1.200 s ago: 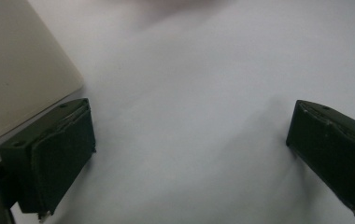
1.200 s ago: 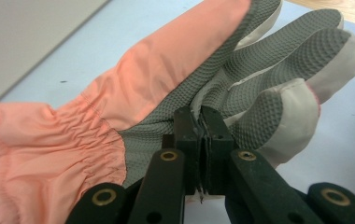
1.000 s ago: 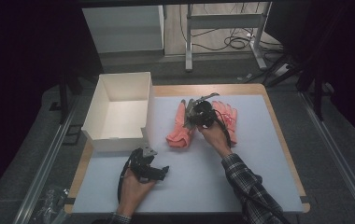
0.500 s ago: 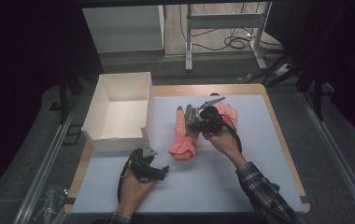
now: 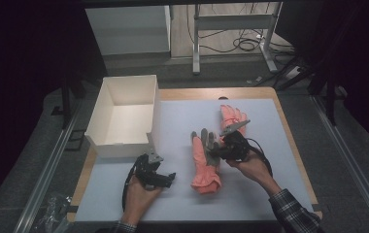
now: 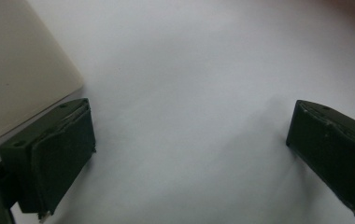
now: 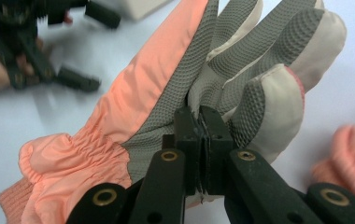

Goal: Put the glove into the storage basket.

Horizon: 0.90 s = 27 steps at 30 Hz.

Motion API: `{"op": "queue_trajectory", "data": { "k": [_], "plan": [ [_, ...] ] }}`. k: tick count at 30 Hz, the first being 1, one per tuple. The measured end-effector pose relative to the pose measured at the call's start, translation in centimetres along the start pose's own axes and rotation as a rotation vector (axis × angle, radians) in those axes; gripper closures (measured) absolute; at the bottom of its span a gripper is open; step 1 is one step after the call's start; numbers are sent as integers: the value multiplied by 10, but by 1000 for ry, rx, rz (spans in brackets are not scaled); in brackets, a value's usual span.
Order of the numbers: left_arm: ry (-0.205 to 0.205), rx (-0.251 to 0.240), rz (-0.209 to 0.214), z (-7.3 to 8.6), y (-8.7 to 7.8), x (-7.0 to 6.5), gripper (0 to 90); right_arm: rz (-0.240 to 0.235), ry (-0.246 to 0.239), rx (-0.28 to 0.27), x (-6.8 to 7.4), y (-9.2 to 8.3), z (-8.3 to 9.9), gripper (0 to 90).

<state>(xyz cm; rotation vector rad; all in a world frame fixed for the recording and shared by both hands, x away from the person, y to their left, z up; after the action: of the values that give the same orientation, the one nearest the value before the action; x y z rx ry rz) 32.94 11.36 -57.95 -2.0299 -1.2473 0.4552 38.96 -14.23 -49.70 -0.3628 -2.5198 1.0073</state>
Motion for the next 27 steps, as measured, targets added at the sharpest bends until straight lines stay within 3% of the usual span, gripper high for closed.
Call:
{"op": "queue_trajectory", "data": {
  "k": [6, 11, 15, 18, 27],
  "plan": [
    [2, 4, 1, 0, 0, 0, 13, 5, -3, 30, -11, 15, 23, 861],
    [2, 4, 1, 0, 0, 0, 14, 16, -27, 15, -14, 17, 22, 807],
    [2, 4, 1, 0, 0, 0, 13, 75, -25, -2, -17, 8, 18, 710],
    [0, 4, 2, 0, 0, 0, 14, 81, -11, -14, -19, 3, 16, 672],
    [-3, 3, 4, 0, 0, 0, 12, 167, 30, -60, -31, -26, 7, 538]
  ]
}}
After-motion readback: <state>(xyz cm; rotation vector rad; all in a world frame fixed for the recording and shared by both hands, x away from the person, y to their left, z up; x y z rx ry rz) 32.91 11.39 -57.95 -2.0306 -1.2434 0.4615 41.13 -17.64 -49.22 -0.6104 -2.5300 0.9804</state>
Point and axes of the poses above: each handheld gripper's, and its own axes: y roughly forward along the jaws, z roughly out of its underside, x roughly to its left, the point moved 4 cm from there along y, roughly forward along the jaws, and after that the axes turned 9 degrees about -z, right-handed, at the moved point
